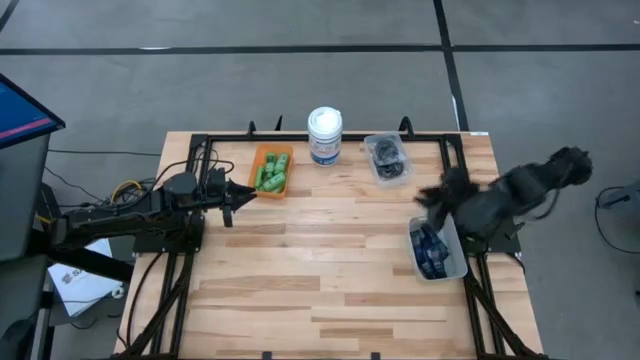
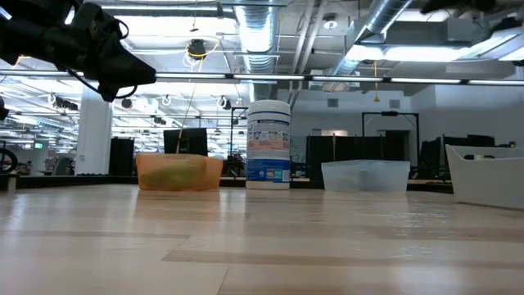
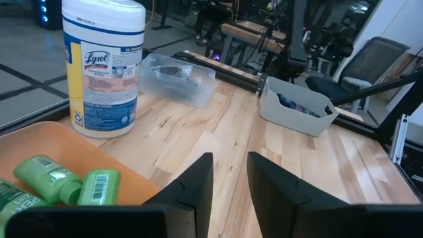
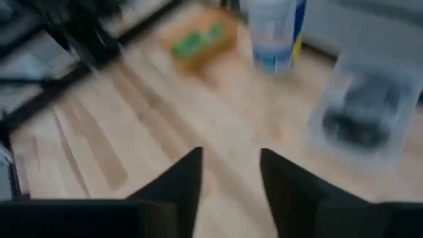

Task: Pick & Place Travel size toiletries
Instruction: Return to Home Position

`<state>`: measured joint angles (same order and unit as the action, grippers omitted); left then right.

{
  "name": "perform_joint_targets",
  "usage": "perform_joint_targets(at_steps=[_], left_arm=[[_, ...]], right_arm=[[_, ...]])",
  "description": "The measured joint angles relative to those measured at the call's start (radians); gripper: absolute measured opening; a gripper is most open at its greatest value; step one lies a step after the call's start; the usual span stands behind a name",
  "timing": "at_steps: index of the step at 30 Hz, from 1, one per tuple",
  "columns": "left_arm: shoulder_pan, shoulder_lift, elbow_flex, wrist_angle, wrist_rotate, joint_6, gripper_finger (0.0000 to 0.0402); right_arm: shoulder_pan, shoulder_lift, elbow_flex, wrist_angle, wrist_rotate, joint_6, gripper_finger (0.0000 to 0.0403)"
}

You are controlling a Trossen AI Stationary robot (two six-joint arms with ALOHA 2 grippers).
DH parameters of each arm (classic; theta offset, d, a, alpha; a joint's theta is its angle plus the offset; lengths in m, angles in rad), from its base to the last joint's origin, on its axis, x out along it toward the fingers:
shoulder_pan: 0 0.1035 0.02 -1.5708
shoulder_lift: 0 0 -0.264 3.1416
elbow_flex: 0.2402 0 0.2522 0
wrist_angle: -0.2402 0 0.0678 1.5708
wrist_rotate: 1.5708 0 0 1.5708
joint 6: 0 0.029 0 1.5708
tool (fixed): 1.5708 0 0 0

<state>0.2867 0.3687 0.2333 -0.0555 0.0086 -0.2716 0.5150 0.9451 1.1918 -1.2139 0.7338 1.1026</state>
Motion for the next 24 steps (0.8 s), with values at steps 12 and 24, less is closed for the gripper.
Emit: perform_joint_targets(at_steps=[12, 24], left_arm=[[0.000, 0.000, 0.000, 0.013, 0.000, -0.002, 0.0089], [0.000, 0.000, 0.000, 0.021, 0.000, -0.002, 0.0089]], right_arm=[[-0.072, -0.449, -0.016, 0.051, 0.128, -0.538, 0.0005], [-0.027, -0.892, -0.444, 0.416, 0.135, -0.778, 0.0000]])
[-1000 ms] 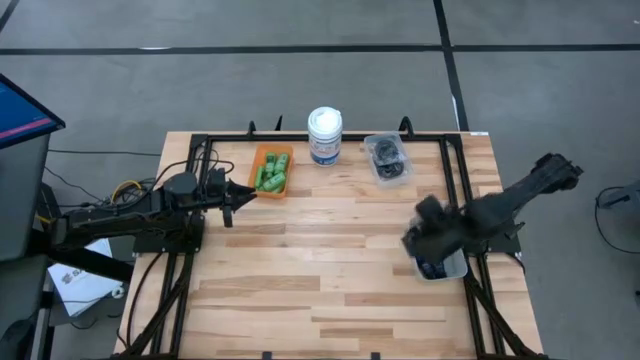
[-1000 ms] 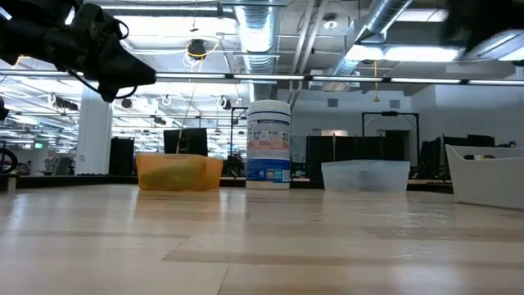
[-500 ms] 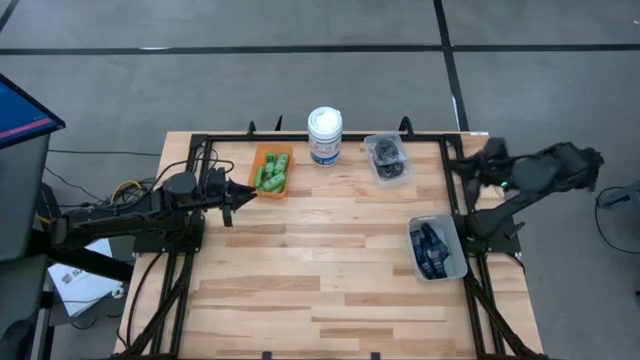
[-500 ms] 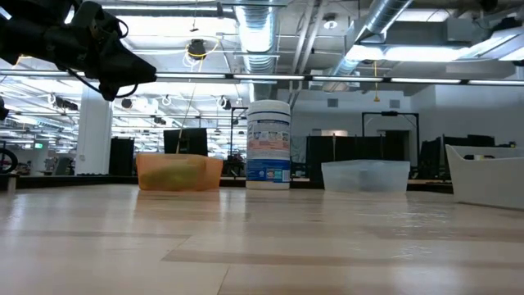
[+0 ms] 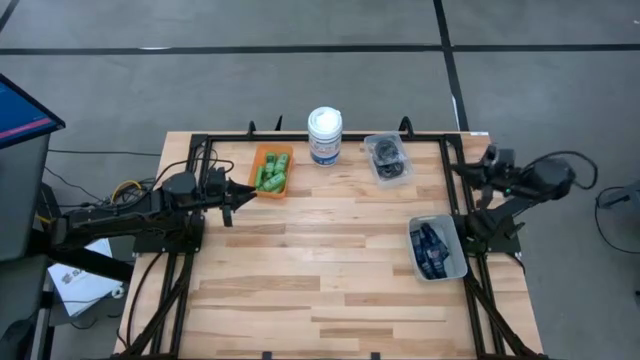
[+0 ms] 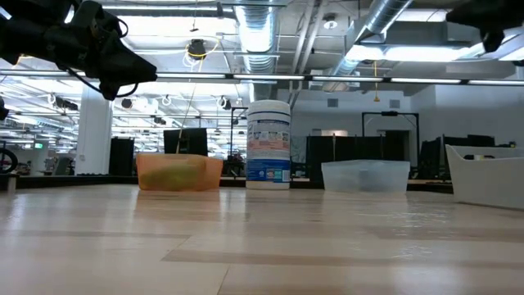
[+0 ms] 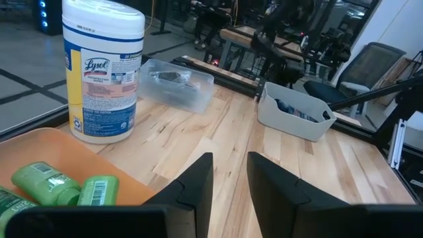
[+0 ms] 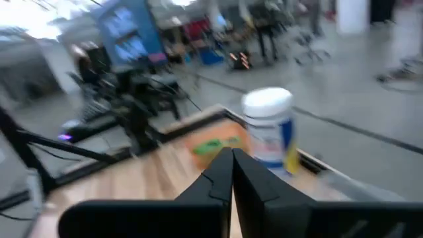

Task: Pick & Place Travel size toiletries
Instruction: Return to Home Position

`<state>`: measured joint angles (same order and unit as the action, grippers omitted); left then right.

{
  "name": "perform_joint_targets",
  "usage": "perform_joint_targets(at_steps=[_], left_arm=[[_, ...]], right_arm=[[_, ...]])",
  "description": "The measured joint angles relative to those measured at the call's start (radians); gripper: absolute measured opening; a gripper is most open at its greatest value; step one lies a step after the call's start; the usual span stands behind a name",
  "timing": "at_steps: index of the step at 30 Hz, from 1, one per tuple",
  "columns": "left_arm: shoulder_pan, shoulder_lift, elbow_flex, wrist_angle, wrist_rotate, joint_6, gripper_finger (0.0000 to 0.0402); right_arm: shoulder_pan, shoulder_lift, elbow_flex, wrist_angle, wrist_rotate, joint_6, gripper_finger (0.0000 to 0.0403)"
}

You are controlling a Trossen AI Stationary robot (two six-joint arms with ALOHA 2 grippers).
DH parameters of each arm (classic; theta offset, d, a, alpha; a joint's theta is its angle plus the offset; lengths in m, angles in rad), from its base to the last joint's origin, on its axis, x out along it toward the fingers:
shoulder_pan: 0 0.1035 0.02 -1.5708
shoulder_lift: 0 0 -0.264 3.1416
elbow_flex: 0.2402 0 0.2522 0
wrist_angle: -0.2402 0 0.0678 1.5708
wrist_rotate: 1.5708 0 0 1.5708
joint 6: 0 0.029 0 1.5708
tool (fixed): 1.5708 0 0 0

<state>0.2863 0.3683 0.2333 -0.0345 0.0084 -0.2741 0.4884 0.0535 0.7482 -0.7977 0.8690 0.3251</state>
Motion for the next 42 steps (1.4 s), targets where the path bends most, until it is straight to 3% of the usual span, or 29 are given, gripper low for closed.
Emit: perform_joint_targets(at_steps=[2, 7, 13, 21, 29, 42], left_arm=[[0.000, 0.000, 0.000, 0.000, 0.000, 0.000, 0.0089], [0.000, 0.001, 0.000, 0.008, 0.000, 0.000, 0.0089], [0.001, 0.000, 0.000, 0.022, 0.000, 0.000, 0.0089], [0.001, 0.000, 0.000, 0.031, 0.000, 0.000, 0.0089], [0.001, 0.000, 0.000, 0.038, 0.000, 0.000, 0.0089], [0.001, 0.000, 0.000, 0.045, -0.001, 0.000, 0.0089]], right_arm=[[0.015, -0.049, -0.102, 0.133, -0.023, -0.067, 0.0000], [0.042, -0.034, -0.280, 0.460, -0.074, -0.250, 0.0000], [0.039, -0.042, -0.487, 0.733, -0.187, -0.263, 0.0000], [0.008, -0.048, -0.653, 0.908, -0.202, -0.221, 0.0000], [-0.130, -0.049, -0.658, 0.961, -0.355, -0.306, 0.0000], [-0.316, -0.049, -0.658, 0.663, -0.571, -0.151, 0.0000]])
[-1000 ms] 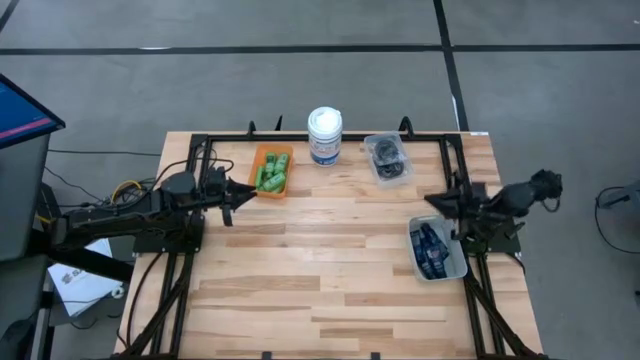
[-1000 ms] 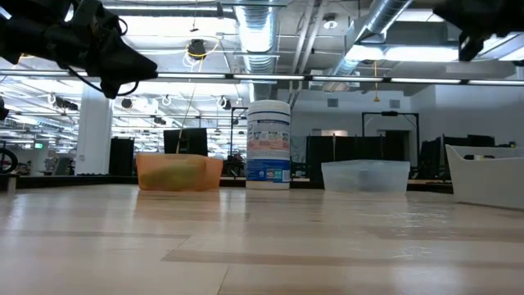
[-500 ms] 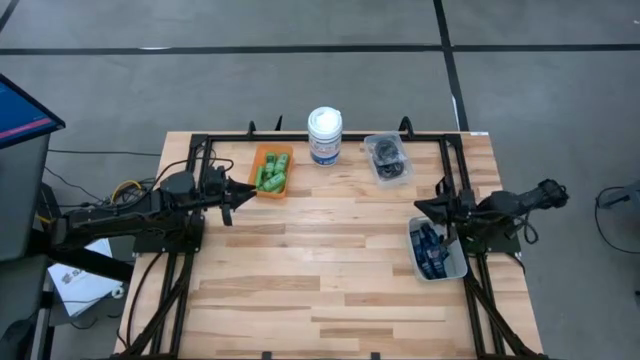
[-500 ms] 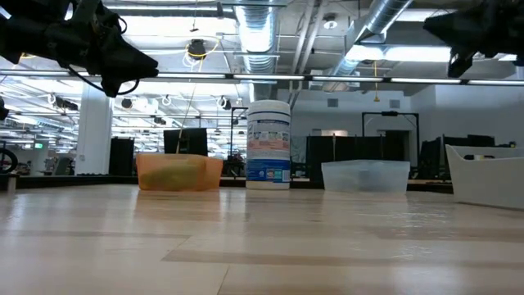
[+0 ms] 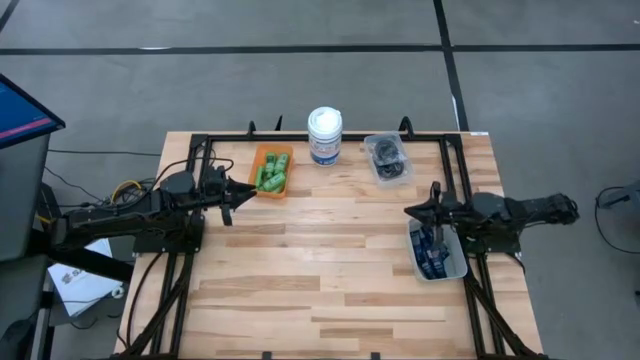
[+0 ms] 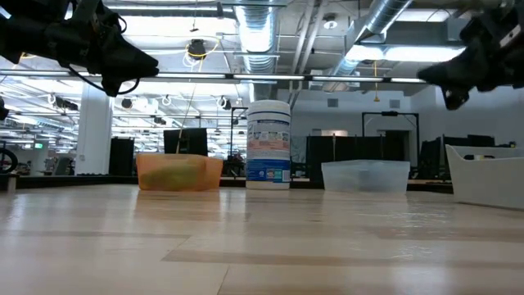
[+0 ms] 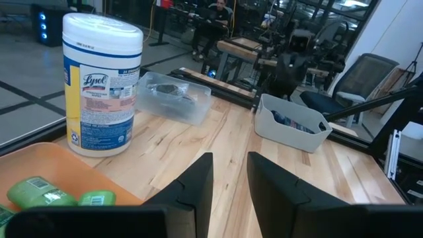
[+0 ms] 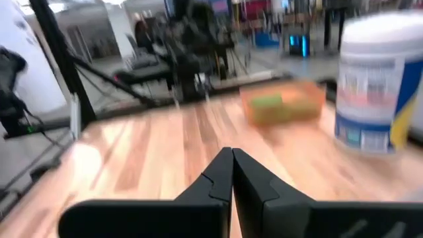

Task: Pick & Place Travel size toiletries
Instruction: Return to Home Position

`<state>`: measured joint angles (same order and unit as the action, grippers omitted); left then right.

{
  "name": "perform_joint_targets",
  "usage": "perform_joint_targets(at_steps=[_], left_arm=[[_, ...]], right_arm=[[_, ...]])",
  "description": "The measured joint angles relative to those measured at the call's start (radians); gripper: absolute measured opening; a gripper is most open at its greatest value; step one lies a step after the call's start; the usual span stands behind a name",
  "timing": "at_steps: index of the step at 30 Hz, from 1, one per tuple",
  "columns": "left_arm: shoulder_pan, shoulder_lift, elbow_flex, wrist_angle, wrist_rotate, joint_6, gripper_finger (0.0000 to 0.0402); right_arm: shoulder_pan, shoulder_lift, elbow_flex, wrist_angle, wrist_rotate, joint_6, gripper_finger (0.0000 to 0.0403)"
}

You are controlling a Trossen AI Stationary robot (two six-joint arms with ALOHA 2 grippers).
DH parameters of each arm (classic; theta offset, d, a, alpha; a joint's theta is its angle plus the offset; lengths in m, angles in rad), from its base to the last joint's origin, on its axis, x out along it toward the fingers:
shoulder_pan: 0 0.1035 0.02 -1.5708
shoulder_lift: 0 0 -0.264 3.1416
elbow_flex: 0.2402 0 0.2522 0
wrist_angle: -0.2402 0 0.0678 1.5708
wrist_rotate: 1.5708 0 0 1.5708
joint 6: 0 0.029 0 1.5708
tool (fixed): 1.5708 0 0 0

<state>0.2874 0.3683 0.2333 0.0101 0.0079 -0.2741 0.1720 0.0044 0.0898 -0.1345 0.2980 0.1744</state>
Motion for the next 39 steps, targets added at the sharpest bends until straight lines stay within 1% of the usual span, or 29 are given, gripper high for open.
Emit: perform_joint_targets(at_steps=[4, 10, 26, 30, 39], left_arm=[[0.000, 0.000, 0.000, 0.005, 0.000, 0.000, 0.0089], [0.000, 0.000, 0.000, 0.009, 0.000, 0.000, 0.0089], [-0.003, -0.003, 0.000, 0.015, 0.000, 0.000, 0.0089], [-0.016, -0.049, 0.000, 0.015, 0.000, 0.000, 0.0089], [-0.080, -0.225, 0.000, 0.018, 0.000, 0.000, 0.0089]], right_arm=[[-0.017, 0.000, 0.000, -0.085, -0.007, 0.064, 0.0000], [-0.008, 0.000, 0.000, -0.096, -0.013, 0.116, 0.0000], [-0.031, 0.002, 0.002, -0.116, -0.010, 0.107, 0.0000], [-0.030, 0.002, 0.002, -0.117, -0.010, 0.107, 0.0000], [-0.031, 0.002, 0.002, -0.117, -0.009, 0.107, 0.0000]])
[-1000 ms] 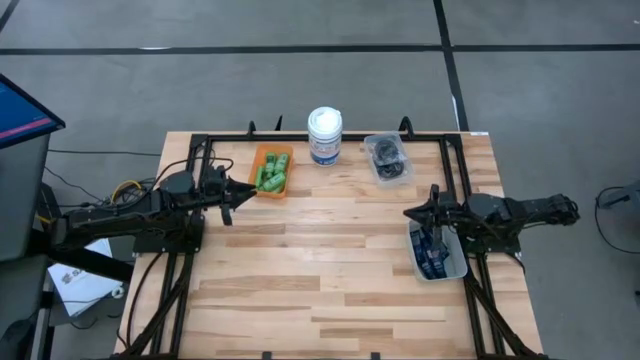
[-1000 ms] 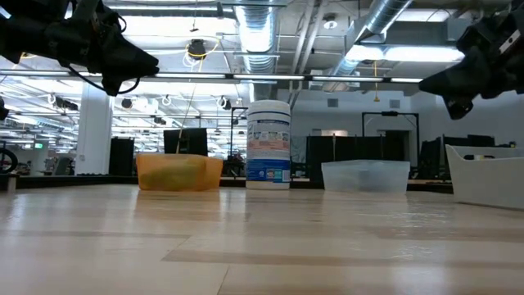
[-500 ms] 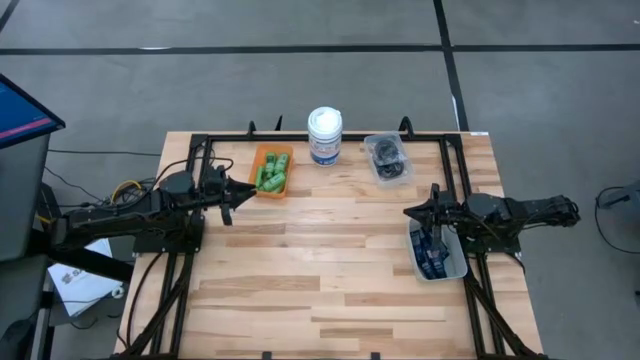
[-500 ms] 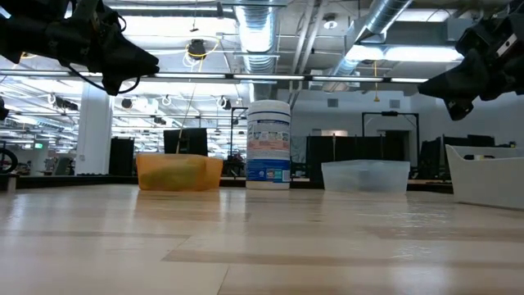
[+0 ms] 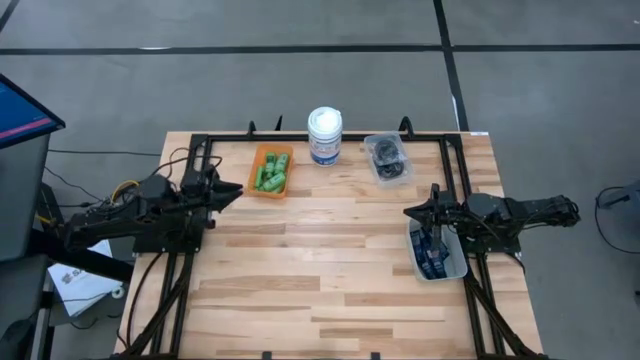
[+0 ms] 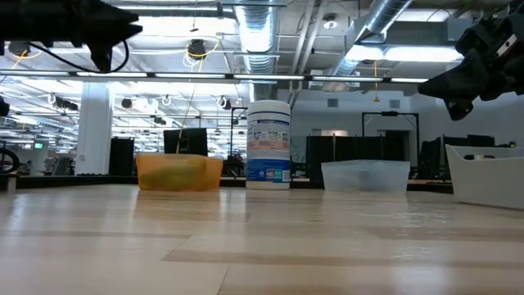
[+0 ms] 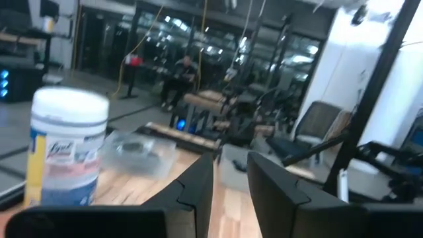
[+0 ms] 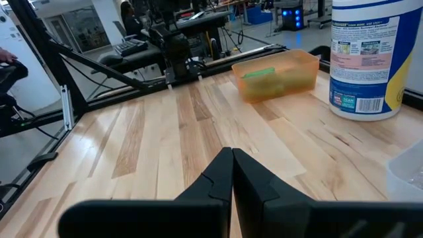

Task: Pick & Place Travel size toiletries
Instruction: Return to Home Position

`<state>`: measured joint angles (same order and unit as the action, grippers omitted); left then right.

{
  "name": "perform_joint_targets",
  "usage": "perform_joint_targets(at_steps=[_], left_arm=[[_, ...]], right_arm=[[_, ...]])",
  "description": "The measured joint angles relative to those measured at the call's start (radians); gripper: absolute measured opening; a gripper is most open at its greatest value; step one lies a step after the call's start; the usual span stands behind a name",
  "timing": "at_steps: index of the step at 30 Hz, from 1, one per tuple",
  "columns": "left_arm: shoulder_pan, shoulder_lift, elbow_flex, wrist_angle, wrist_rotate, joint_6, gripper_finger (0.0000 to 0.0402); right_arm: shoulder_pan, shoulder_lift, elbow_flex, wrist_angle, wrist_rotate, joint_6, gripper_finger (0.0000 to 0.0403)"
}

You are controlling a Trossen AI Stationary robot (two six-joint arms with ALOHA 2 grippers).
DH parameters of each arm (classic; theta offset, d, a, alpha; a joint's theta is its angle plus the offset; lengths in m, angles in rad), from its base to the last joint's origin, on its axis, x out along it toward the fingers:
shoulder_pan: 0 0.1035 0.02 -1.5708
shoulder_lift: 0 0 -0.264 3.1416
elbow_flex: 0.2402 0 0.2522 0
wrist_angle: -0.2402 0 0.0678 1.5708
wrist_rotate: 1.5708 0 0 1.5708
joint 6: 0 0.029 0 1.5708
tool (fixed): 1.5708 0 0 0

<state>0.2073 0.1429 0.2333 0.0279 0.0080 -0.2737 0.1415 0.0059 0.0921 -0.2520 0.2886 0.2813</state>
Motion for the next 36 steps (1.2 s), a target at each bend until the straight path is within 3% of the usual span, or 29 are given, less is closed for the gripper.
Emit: perform_joint_targets(at_steps=[13, 21, 24, 27, 36], left_arm=[[-0.077, -0.138, -0.002, -0.021, -0.029, 0.047, 0.0089], [-0.103, -0.143, -0.145, -0.014, -0.038, 0.083, 0.0089], [-0.111, -0.143, -0.224, 0.037, -0.037, 0.013, 0.0089], [-0.126, -0.143, -0.226, 0.000, -0.033, -0.073, 0.0089], [-0.139, -0.143, -0.226, 0.001, -0.030, -0.082, 0.0089]], right_arm=[[0.000, 0.000, 0.000, -0.001, 0.000, 0.000, 0.0000], [0.000, 0.000, 0.000, 0.000, 0.001, 0.000, 0.0000], [0.000, 0.000, 0.000, 0.000, 0.001, 0.000, 0.0000], [0.000, 0.000, 0.000, 0.001, 0.002, 0.000, 0.0000], [0.000, 0.000, 0.000, 0.001, 0.002, 0.000, 0.0000]])
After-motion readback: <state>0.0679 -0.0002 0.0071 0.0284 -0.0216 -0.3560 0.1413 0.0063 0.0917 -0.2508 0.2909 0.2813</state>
